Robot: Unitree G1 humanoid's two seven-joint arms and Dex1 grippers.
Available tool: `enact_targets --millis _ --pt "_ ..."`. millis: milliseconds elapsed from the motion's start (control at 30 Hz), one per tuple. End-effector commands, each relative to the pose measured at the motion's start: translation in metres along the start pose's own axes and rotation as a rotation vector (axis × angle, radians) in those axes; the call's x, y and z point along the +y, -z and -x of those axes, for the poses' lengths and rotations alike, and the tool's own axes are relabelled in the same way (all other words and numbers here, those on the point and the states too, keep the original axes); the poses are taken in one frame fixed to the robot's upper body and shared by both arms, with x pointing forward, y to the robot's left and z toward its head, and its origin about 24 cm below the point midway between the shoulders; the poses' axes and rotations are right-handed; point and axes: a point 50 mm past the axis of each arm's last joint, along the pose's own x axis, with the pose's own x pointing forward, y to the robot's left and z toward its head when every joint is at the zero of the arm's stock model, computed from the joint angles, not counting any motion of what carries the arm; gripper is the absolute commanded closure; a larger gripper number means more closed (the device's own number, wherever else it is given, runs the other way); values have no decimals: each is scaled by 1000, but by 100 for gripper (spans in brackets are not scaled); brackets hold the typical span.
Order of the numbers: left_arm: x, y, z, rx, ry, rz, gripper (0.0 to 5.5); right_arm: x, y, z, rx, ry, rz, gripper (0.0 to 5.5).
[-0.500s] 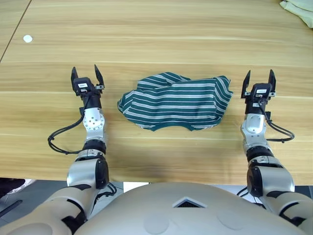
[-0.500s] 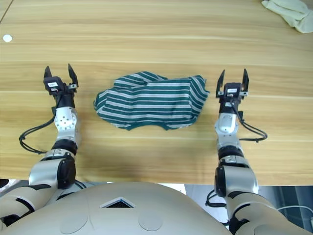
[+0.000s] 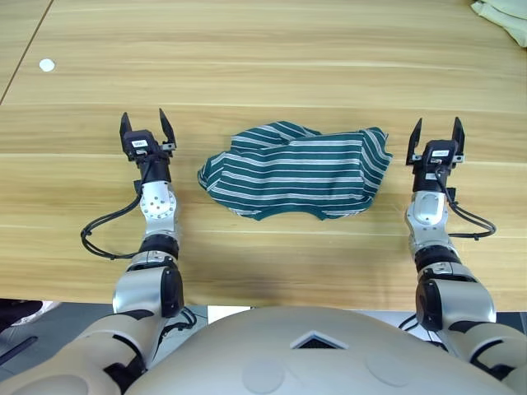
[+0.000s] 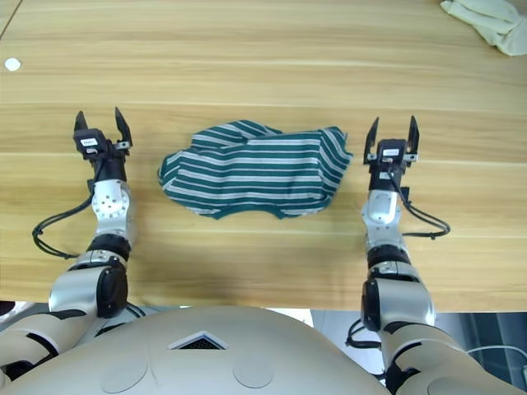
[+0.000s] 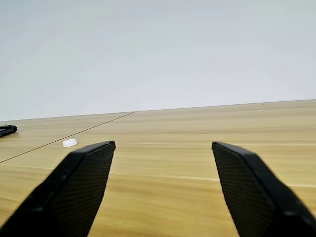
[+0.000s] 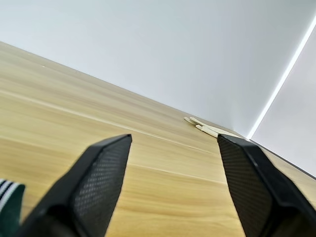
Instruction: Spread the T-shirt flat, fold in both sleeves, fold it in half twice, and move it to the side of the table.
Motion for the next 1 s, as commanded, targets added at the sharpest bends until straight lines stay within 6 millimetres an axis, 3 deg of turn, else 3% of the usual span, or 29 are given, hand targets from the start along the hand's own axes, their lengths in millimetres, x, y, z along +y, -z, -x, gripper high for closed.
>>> enact_targets --millis 33,1000 --pt "-2 1 0 11 2 -3 184 -1 1 -1 11 14 -7 230" --pt "-9 2 0 20 60 8 184 -1 1 2 -8 -1 23 230"
